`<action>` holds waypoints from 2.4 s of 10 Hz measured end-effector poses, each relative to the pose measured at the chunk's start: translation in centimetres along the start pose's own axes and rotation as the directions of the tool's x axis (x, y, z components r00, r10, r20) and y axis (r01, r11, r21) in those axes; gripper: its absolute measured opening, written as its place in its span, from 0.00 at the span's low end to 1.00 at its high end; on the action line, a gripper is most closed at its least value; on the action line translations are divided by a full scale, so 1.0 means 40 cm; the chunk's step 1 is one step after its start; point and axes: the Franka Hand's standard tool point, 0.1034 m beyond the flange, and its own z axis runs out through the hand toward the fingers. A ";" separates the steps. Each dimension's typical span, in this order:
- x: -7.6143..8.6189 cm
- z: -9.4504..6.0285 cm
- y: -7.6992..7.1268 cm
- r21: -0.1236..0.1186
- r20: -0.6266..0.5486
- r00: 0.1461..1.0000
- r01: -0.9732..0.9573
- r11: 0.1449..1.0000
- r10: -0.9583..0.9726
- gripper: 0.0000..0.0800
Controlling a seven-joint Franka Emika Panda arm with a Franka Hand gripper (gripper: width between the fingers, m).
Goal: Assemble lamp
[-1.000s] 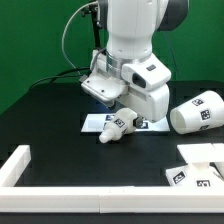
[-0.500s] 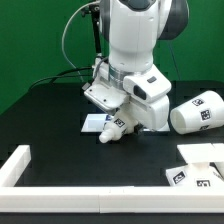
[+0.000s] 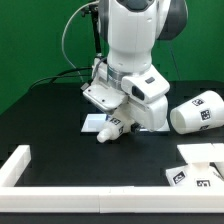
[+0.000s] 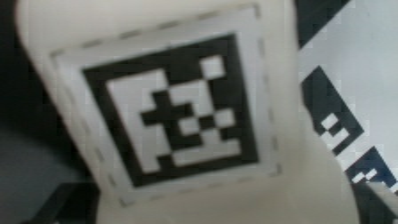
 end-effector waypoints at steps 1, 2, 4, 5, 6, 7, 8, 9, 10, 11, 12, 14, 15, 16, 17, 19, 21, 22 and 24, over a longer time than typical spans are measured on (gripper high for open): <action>0.000 0.000 0.000 0.000 0.000 1.000 -0.028 1.000 0.028 0.72; -0.002 -0.002 -0.002 -0.005 -0.005 0.998 -0.070 0.998 0.070 0.72; -0.020 -0.025 -0.009 -0.028 -0.011 0.965 -0.261 0.965 0.260 0.72; -0.024 -0.036 -0.007 -0.010 -0.020 0.919 -0.394 0.919 0.394 0.72; -0.042 -0.060 0.001 0.040 -0.023 0.859 -0.510 0.859 0.511 0.72; -0.069 -0.090 0.017 0.096 -0.014 0.799 -0.598 0.796 0.602 0.72; -0.101 -0.116 0.037 0.066 0.003 0.802 -0.596 0.800 0.597 0.72; -0.096 -0.113 0.036 0.068 0.006 0.742 -0.669 0.740 0.670 0.72; -0.096 -0.111 0.036 0.070 0.011 0.691 -0.722 0.689 0.723 0.72; -0.095 -0.110 0.036 0.069 0.015 0.648 -0.761 0.646 0.762 0.72; -0.094 -0.111 0.037 0.069 0.009 0.593 -0.804 0.591 0.805 0.72; -0.094 -0.122 0.044 0.062 -0.078 0.307 -0.948 0.312 0.949 0.72; -0.084 -0.114 0.046 0.099 -0.100 0.160 -0.980 0.170 0.982 0.72; -0.079 -0.107 0.045 0.183 -0.092 0.013 -0.983 0.030 0.996 0.72; -0.089 -0.105 0.043 0.239 -0.097 -0.062 -0.970 -0.037 0.993 0.72; -0.087 -0.104 0.048 0.247 -0.061 -0.207 -0.951 -0.186 0.976 0.72; -0.085 -0.103 0.049 0.253 -0.029 -0.327 -0.917 -0.309 0.945 0.72; -0.089 -0.105 0.054 0.247 -0.021 -0.410 -0.886 -0.393 0.912 0.72; -0.082 -0.103 0.074 0.210 -0.035 -0.685 -0.717 -0.665 0.728 0.72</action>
Offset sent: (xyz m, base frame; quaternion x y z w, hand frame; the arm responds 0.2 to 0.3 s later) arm 0.0058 0.0005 0.0173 -0.0479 0.0345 0.2163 0.9745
